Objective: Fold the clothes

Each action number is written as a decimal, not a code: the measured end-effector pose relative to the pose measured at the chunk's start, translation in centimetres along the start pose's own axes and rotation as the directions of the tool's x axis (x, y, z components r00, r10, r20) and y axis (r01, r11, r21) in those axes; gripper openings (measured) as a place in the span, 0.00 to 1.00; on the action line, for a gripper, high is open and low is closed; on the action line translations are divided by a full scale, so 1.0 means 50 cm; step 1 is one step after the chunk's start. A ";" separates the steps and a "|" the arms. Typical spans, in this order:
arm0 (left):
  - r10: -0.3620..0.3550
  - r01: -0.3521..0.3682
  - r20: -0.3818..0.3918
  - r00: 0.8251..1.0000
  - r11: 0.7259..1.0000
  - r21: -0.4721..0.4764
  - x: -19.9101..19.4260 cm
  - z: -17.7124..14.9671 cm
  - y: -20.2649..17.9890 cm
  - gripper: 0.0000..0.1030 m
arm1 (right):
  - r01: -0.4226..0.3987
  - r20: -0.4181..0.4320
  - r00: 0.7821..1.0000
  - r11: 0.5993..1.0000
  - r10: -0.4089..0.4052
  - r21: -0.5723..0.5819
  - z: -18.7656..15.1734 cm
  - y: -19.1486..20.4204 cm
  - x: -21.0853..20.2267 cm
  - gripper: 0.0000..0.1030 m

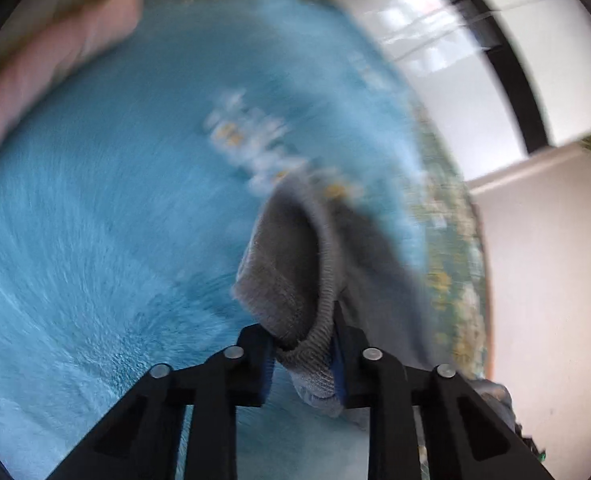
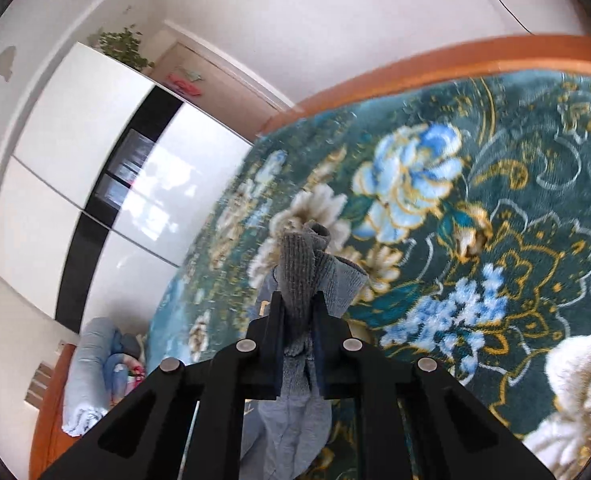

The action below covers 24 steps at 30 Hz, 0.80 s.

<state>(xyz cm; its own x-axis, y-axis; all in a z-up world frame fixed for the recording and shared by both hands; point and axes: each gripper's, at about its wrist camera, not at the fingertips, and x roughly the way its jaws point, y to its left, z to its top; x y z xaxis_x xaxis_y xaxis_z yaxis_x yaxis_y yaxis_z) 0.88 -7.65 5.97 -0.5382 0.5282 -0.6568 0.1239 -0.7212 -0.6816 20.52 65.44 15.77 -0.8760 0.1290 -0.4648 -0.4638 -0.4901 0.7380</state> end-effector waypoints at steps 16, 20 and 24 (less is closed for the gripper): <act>0.086 -0.063 -0.117 0.989 0.980 0.190 -0.146 -0.129 0.128 0.21 | 0.131 -0.041 0.991 0.986 -0.128 0.103 -0.145 -0.225 -0.163 0.12; 0.098 -0.074 -0.091 0.991 0.969 0.236 -0.157 -0.132 0.100 0.23 | 0.105 0.016 0.994 0.989 -0.103 -0.109 -0.166 -0.081 -0.203 0.12; 0.116 -0.092 -0.083 0.990 0.963 0.253 -0.157 -0.141 0.096 0.23 | 0.015 0.011 1.000 0.902 -0.011 -0.432 -0.294 0.139 -0.235 0.12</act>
<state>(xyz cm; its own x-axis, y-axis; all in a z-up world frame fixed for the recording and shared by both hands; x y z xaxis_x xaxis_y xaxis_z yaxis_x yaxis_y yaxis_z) 11.60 -12.10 5.57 -0.4487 0.4763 -0.7562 -0.0423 -0.8565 -0.5144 29.54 47.86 19.18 -0.8725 0.1441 -0.4669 -0.3736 -0.8126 0.4473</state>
